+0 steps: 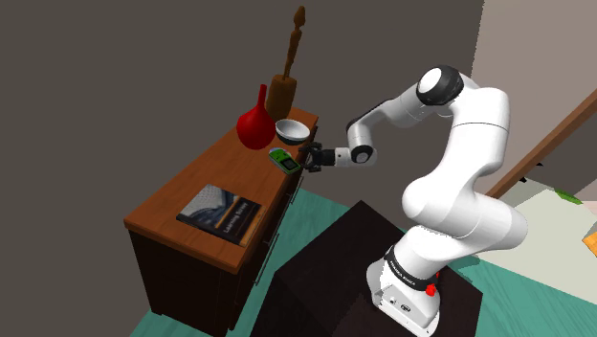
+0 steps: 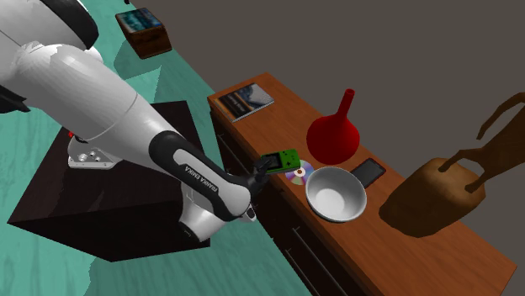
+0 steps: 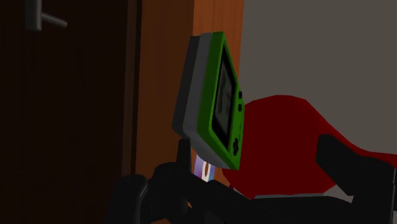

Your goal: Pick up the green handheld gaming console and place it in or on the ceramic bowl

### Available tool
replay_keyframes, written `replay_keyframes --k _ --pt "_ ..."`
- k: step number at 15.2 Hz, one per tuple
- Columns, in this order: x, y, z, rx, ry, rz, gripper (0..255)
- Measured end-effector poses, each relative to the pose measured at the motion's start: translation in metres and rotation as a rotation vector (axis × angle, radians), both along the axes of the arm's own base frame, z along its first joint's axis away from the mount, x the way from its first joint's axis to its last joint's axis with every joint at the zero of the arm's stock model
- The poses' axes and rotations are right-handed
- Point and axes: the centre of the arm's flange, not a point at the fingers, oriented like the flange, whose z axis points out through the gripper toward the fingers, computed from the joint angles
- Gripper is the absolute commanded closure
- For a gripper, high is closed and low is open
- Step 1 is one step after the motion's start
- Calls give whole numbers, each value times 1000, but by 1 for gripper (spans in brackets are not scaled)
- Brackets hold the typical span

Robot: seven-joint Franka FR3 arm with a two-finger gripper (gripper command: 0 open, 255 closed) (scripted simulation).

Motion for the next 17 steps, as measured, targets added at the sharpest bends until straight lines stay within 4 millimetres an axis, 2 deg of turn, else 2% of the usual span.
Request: replay_keyframes --k 5,6,15,16,17 --pt "1 1 0 0 0 0 0" --pt "1 1 0 0 0 0 255" --pt "1 1 0 0 0 0 255" --pt "1 1 0 0 0 0 0" --pt "1 1 0 0 0 0 0"
